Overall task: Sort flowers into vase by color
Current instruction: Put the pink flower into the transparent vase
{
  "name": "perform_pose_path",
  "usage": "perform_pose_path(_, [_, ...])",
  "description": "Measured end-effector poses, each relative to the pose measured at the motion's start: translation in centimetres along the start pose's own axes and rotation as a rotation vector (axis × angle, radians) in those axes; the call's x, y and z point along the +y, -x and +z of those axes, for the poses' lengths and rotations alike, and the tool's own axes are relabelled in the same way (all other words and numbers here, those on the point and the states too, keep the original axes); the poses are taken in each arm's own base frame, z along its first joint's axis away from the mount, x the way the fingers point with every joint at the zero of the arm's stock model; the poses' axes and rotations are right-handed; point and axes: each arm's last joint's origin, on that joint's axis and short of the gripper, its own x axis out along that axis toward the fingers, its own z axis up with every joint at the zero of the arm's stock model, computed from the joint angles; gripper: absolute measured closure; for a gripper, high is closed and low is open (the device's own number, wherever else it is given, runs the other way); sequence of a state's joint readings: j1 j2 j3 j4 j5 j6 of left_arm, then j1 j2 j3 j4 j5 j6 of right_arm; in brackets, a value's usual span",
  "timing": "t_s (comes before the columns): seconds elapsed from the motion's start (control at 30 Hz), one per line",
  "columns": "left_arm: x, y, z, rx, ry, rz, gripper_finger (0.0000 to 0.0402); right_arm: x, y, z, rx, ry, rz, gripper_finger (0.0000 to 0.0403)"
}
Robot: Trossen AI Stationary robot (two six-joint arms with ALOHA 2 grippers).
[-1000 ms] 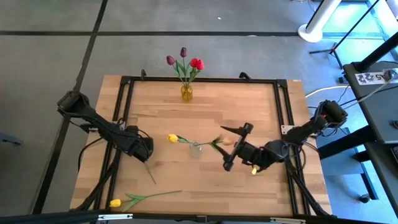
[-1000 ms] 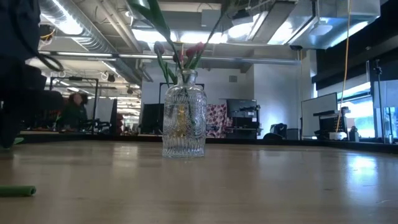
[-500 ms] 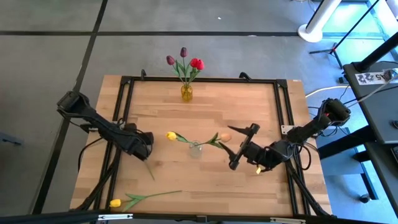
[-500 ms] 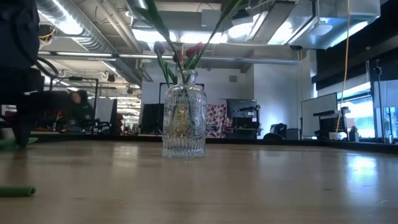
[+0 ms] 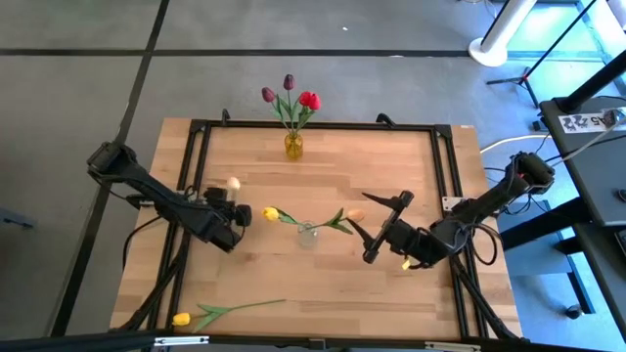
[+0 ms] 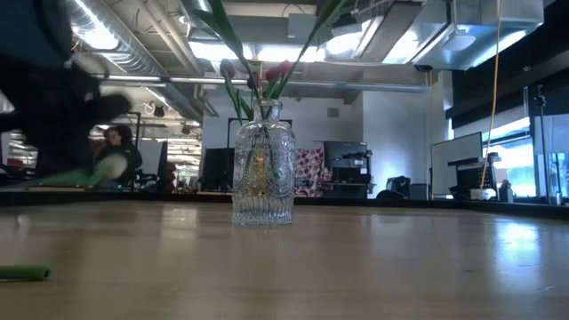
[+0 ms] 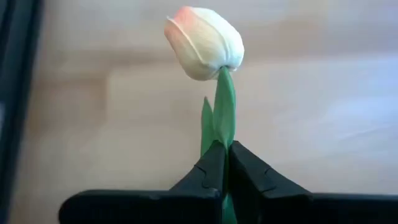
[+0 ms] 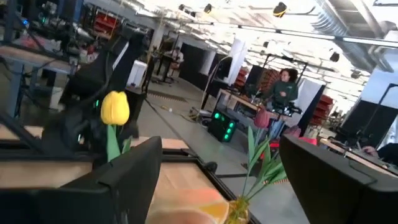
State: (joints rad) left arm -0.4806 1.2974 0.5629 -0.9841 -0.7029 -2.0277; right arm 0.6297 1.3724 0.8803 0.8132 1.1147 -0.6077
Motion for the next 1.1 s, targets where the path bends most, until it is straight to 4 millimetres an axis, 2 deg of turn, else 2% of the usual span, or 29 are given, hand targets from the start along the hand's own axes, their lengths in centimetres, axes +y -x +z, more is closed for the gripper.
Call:
perform_pose_path(0.1, [-1.2,2.1,1.3,-0.123,-0.053,-0.143,0.0397,-0.4,0.1,0.1,0.015,-0.011,0.019,0.0079])
perform_pose_path(0.33, [-3.2,9.7,2.4,-0.418,-0.258,-0.517,0.0399,-1.6,0.5,0.9,-0.006,-0.068,0.059,0.0079])
perform_pose_path(0.43, [-3.2,12.6,1.8,-0.52,-0.304,-0.648,0.0399,-1.8,0.6,1.2,-0.038,-0.105,0.122,0.0079])
perform_pose_path(0.67, [-1.8,16.6,-0.6,-0.663,-0.382,-0.828,0.0399,-1.5,0.6,1.1,-0.056,-0.094,0.174,0.0079])
perform_pose_path(0.8, [-2.0,17.9,-1.0,-0.656,-0.373,-0.857,0.0399,-1.4,0.6,1.3,-0.094,-0.1,0.237,0.0079])
perform_pose_path(0.93, [-3.8,18.4,-1.4,-0.529,-0.441,-0.907,0.04,-1.4,0.5,2.0,-0.131,-0.114,0.284,0.0079])
perform_pose_path(1.1, [-7.1,19.6,-2.0,-0.342,-0.635,-1.191,0.04,-1.4,0.5,1.9,-0.123,-0.1,0.287,0.0079])
